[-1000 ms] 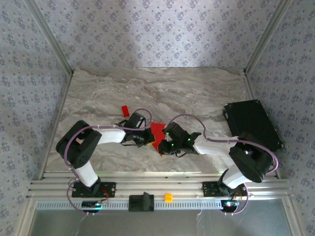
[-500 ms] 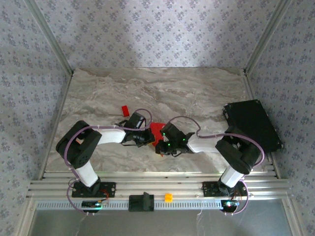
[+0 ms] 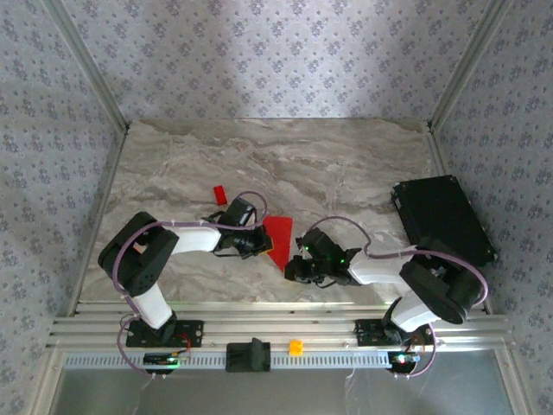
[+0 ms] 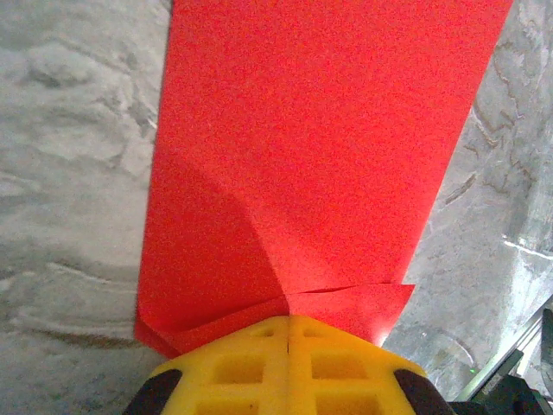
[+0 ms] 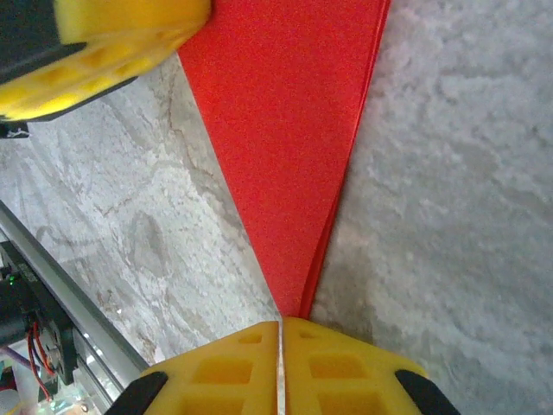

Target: Fold a paper plane with a square sheet of paper (pick it up from the middle)

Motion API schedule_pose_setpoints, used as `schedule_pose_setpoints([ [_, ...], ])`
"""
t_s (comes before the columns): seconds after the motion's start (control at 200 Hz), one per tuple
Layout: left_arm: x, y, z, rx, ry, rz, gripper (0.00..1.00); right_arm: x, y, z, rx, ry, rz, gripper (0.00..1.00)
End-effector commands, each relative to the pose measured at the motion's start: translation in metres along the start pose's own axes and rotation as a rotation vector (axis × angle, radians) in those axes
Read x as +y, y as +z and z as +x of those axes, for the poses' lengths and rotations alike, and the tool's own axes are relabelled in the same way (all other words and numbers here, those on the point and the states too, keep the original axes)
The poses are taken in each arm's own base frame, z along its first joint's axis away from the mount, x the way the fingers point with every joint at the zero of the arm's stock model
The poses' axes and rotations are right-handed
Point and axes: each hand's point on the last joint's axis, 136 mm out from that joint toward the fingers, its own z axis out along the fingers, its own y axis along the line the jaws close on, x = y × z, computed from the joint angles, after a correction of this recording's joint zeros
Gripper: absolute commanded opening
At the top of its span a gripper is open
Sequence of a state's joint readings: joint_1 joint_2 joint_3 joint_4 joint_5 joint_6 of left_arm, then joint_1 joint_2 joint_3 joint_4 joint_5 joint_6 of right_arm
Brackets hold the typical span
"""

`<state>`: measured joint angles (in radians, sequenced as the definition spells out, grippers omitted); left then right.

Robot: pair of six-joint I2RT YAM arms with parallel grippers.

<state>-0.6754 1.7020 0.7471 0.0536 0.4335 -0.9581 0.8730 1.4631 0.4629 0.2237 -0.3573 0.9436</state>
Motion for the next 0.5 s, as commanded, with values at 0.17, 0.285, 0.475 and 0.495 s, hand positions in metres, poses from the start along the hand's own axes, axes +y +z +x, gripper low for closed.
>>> schedule_pose_setpoints([
  [0.17, 0.040, 0.005, 0.013, 0.029, -0.033, -0.146, 0.03, 0.032, -0.017, -0.028, -0.064, -0.002, -0.048, 0.09],
  [0.285, 0.040, 0.006, 0.013, 0.029, -0.033, -0.146, 0.03, 0.045, -0.005, -0.043, -0.052, -0.005, -0.076, 0.08],
  [0.475, 0.039, 0.005, 0.013, 0.027, -0.033, -0.146, 0.03, 0.035, 0.024, -0.050, 0.004, 0.024, -0.018, 0.09],
  [0.495, 0.040, 0.005, 0.013, 0.026, -0.034, -0.146, 0.03, 0.031, 0.026, -0.050, 0.008, 0.034, -0.008, 0.08],
])
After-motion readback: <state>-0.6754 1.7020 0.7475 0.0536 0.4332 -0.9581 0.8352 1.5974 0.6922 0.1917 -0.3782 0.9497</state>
